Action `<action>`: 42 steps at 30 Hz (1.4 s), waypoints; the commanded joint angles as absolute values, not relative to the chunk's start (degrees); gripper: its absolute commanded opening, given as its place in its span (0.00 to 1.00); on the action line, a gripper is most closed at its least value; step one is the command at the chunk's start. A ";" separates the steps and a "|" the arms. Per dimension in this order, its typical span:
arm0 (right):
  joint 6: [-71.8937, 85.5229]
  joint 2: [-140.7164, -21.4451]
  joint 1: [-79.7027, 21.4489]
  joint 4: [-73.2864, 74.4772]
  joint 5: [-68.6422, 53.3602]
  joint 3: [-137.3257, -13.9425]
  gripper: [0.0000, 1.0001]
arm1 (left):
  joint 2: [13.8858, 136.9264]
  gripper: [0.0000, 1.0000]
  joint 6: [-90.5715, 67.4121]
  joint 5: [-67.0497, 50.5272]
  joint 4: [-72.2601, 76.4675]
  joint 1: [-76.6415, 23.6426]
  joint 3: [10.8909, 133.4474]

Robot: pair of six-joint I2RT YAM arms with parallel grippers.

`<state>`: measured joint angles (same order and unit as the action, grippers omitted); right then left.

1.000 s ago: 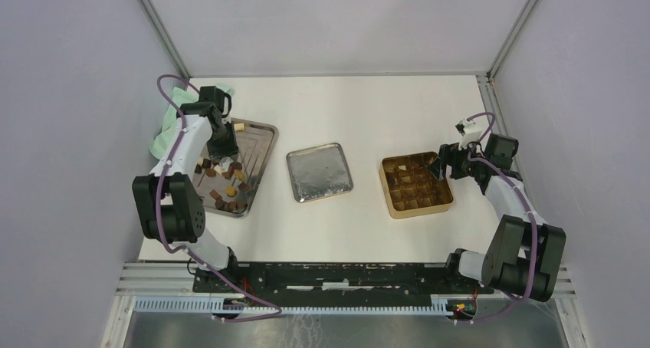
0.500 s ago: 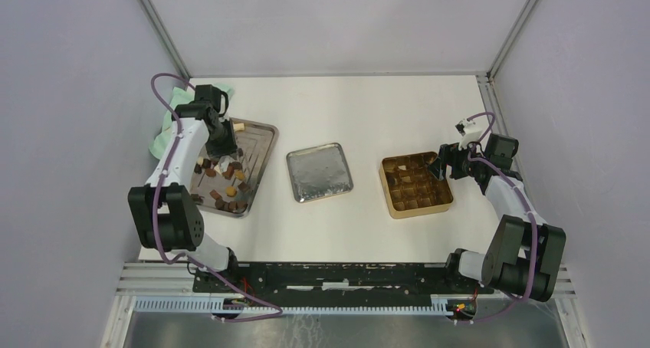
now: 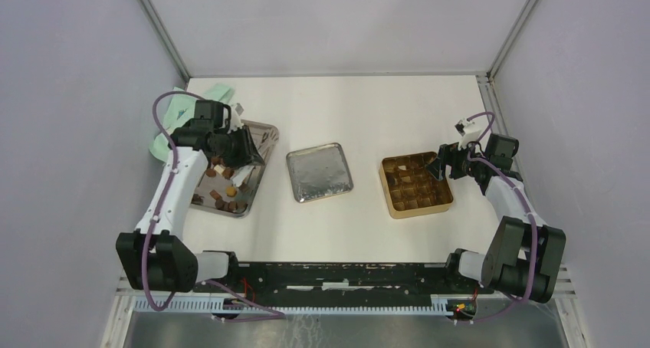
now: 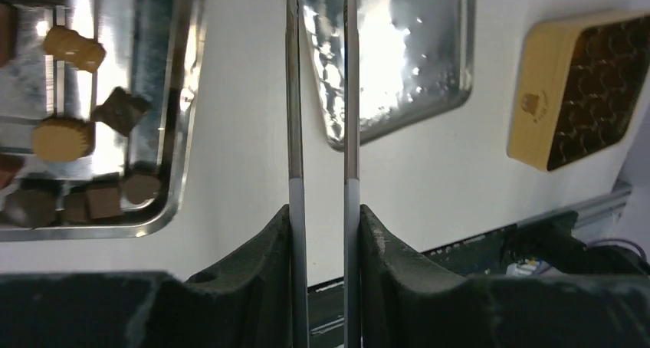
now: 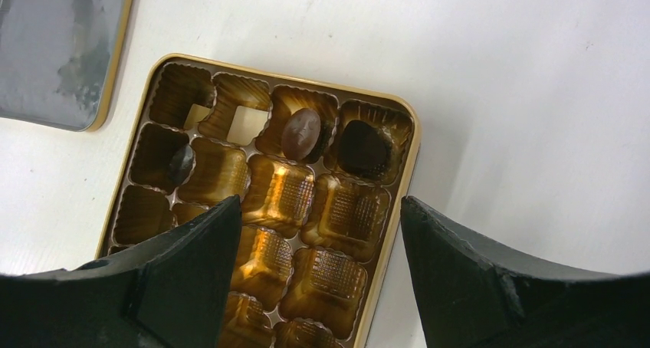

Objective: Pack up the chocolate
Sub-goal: Pick up the fake chocolate from the plate, then pick up the packing box from the center of the board.

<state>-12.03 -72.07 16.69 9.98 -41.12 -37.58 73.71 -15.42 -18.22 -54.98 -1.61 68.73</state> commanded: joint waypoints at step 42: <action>-21.35 -85.90 16.89 21.02 -33.46 -49.45 0.48 | 86.22 0.02 -30.15 -30.06 -22.92 -44.92 70.84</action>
<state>-20.12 -85.36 17.15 21.02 -32.53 -47.99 86.72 -28.29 -30.06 -26.00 -44.75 67.99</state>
